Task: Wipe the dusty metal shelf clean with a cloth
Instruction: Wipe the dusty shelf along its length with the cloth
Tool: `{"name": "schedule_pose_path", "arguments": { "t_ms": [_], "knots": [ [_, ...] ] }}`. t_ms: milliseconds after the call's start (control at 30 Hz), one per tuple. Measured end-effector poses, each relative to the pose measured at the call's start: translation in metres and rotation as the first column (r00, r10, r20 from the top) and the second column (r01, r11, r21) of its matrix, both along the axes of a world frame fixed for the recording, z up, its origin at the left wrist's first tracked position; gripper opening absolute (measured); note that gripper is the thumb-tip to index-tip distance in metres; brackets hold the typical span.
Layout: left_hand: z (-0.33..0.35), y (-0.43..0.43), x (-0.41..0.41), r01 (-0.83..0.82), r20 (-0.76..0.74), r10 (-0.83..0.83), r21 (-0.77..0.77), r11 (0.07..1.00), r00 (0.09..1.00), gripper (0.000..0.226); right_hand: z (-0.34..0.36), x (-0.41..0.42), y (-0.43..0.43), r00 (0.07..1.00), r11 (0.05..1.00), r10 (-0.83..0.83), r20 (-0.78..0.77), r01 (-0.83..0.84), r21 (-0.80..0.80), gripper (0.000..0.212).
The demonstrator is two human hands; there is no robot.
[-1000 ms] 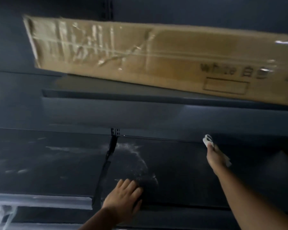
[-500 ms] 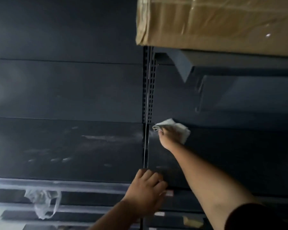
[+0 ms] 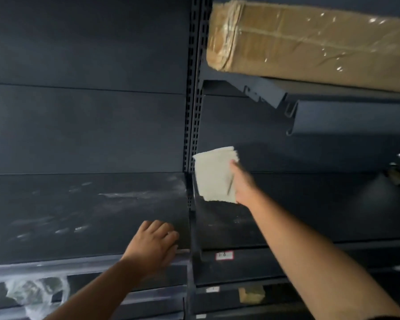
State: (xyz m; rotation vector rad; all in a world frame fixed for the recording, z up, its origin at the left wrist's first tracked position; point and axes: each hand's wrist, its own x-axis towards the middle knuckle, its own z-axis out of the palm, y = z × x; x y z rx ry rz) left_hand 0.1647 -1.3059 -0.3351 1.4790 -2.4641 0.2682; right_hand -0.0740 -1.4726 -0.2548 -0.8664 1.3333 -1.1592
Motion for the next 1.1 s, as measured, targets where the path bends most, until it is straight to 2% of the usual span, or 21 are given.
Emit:
{"name": "schedule_pose_path", "arguments": {
  "t_ms": [100, 167, 233, 300, 367, 433, 567, 633, 667, 767, 867, 1000, 1100],
  "knots": [
    [0.001, -0.004, 0.010, -0.035, -0.020, 0.036, 0.037, 0.999, 0.999, 0.030, 0.019, -0.064, 0.020, 0.980, 0.988, -0.154, 0.125, 0.156, -0.012, 0.029],
    [0.001, -0.005, 0.013, -0.046, -0.057, 0.049, 0.061, 0.997, 0.997, 0.030, 0.022, -0.097, 0.035, 0.972, 0.977, -0.203, 0.115, 0.209, -0.038, 0.030],
    [-0.001, -0.006, 0.013, -0.048, -0.086, 0.054, 0.073, 0.996, 0.995, 0.030, 0.020, -0.126, 0.048, 0.965, 0.962, -0.261, -0.014, 0.259, -0.087, 0.034],
    [-0.002, -0.008, 0.014, -0.057, -0.108, 0.066, 0.087, 0.995, 0.992, 0.031, 0.010, -0.145, 0.063, 0.912, 0.947, -0.314, -0.264, 0.282, -0.151, 0.042],
    [-0.005, -0.009, 0.015, -0.060, -0.116, 0.071, 0.097, 0.994, 0.991, 0.031, -0.006, -0.154, 0.076, 0.776, 0.950, -0.309, -0.550, 0.231, -0.209, 0.047],
    [-0.008, -0.010, 0.015, -0.053, -0.104, 0.063, 0.100, 0.994, 0.993, 0.031, -0.025, -0.147, 0.086, 0.633, 0.977, -0.214, -0.744, 0.117, -0.181, 0.046],
    [-0.008, -0.010, 0.016, -0.064, -0.078, 0.071, 0.085, 0.994, 0.994, 0.029, -0.071, -0.100, 0.095, 0.422, 0.999, 0.023, -0.906, -0.046, 0.004, 0.047],
    [-0.009, -0.009, 0.016, -0.068, -0.068, 0.073, 0.077, 0.995, 0.995, 0.028, -0.087, -0.068, 0.091, 0.283, 0.994, 0.061, -0.957, -0.109, 0.031, 0.046],
    [-0.009, -0.009, 0.016, -0.066, -0.064, 0.071, 0.071, 0.995, 0.995, 0.027, -0.090, -0.050, 0.087, 0.268, 0.992, 0.051, -0.962, -0.125, 0.018, 0.045],
    [-0.012, -0.010, 0.017, -0.063, -0.059, 0.067, 0.065, 0.996, 0.996, 0.026, -0.087, 0.009, 0.071, 0.288, 0.984, 0.065, -0.955, -0.176, 0.014, 0.043],
    [-0.013, -0.012, 0.017, -0.070, -0.055, 0.073, 0.059, 0.996, 0.996, 0.023, -0.085, 0.065, 0.056, 0.327, 0.960, 0.156, -0.932, -0.274, 0.064, 0.041],
    [-0.015, -0.012, 0.016, -0.076, -0.064, 0.081, 0.075, 0.994, 0.995, 0.017, -0.075, 0.126, 0.051, 0.528, 0.928, 0.230, -0.818, -0.373, 0.020, 0.041],
    [-0.015, -0.012, 0.015, -0.078, -0.070, 0.084, 0.086, 0.993, 0.994, 0.015, -0.053, 0.142, 0.047, 0.724, 0.927, 0.293, -0.625, -0.375, 0.001, 0.041]
  ]
}}
